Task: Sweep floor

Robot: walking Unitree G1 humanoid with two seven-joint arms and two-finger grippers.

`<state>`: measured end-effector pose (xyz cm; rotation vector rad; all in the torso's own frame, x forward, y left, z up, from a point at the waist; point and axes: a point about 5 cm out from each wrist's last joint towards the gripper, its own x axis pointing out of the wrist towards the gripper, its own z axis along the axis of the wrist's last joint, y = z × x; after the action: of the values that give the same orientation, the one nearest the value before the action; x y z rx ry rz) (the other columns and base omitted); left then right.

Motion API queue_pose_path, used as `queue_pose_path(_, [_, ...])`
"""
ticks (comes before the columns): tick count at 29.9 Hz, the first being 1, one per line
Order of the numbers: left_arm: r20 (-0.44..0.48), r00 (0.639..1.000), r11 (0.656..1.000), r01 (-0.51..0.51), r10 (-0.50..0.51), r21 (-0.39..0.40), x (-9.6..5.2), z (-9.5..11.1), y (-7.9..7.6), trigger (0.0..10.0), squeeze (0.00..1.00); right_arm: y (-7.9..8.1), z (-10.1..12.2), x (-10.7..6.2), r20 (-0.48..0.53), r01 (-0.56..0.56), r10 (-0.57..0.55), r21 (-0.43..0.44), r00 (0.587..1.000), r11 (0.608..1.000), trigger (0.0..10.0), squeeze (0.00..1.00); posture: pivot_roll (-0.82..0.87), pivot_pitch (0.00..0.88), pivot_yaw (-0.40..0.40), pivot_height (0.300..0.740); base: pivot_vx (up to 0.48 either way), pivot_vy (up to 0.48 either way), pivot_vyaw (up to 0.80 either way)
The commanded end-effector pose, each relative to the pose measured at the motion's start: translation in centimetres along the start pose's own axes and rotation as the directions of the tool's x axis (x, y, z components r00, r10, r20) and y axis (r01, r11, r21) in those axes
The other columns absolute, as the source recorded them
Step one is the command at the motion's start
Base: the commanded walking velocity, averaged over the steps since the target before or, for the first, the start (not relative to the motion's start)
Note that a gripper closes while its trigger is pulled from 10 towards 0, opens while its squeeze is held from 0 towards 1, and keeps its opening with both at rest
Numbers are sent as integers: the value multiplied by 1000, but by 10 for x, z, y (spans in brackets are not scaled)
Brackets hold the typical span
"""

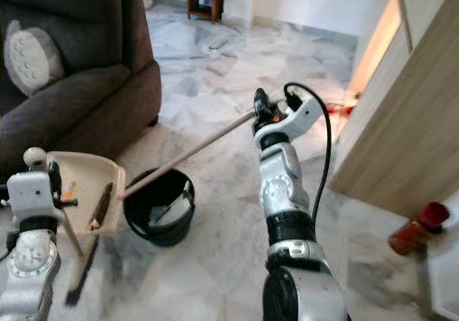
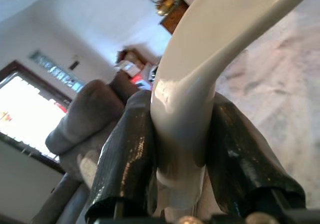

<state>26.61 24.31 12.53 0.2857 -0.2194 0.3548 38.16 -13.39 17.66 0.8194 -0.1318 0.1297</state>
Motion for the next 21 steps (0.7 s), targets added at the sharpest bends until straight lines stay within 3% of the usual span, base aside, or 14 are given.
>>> queue_pose_path(1, [45, 999, 1000, -17, 16, 13, 4, 8, 5, 10000, 0, 17, 10, 6, 46, -59, 58, 20, 997, 998, 10000, 0, 205, 51, -36, 740, 322, 0, 0])
queue_pose_path(7, [44, 999, 1000, -18, 18, 14, 4, 8, 5, 10000, 0, 18, 10, 6, 43, -64, 64, 0, 997, 998, 10000, 0, 204, 52, -36, 740, 321, 0, 0])
queue_pose_path(12, [44, 999, 1000, -24, 23, 15, 4, 8, 6, 10000, 0, 21, 9, 7, 42, -76, 76, -2, 996, 997, 10000, 0, 207, 54, -38, 740, 321, 0, 736])
queue_pose_path(21, [44, 999, 1000, -23, 23, 14, 4, 8, 6, 10000, 0, 18, 10, 7, 39, -63, 63, 7, 997, 998, 10000, 0, 206, 55, -39, 740, 320, 0, 0])
